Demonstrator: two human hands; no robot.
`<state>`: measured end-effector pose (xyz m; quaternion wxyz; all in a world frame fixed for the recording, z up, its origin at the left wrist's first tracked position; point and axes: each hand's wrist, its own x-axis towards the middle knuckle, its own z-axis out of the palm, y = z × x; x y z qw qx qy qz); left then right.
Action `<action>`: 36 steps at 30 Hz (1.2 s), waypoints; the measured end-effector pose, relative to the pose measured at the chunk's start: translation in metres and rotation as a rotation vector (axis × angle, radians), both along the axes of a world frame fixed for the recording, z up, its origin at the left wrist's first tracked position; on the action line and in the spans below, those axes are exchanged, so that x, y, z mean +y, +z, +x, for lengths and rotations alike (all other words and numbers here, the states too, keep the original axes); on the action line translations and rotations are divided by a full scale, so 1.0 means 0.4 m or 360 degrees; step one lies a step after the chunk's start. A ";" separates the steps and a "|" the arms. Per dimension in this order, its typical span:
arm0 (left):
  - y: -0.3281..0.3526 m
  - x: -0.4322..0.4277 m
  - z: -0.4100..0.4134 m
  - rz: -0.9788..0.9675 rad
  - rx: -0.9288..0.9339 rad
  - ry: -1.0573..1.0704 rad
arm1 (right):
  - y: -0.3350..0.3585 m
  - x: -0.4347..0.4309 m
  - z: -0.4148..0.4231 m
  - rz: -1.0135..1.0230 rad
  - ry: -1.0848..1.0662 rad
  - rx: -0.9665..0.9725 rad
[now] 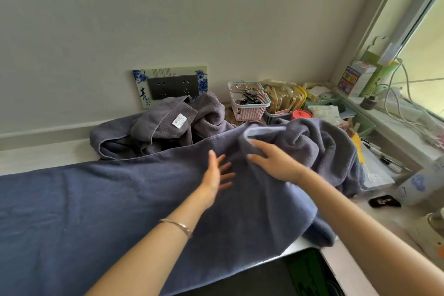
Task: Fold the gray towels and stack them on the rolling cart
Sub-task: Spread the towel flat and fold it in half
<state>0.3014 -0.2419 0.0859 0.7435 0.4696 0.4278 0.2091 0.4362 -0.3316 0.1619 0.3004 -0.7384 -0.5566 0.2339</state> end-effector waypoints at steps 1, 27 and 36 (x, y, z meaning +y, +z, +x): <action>-0.010 0.023 -0.042 -0.0031 -0.0001 0.0076 | 0.001 0.024 -0.056 0.0023 0.0119 0.0049; -0.204 0.041 -0.624 0.0309 0.0822 -0.0053 | -0.341 0.157 -0.339 -0.0593 0.0728 -0.0442; -0.198 0.020 -0.639 0.0098 0.0831 -0.0115 | -0.366 0.155 -0.369 -0.0463 0.0544 -0.0890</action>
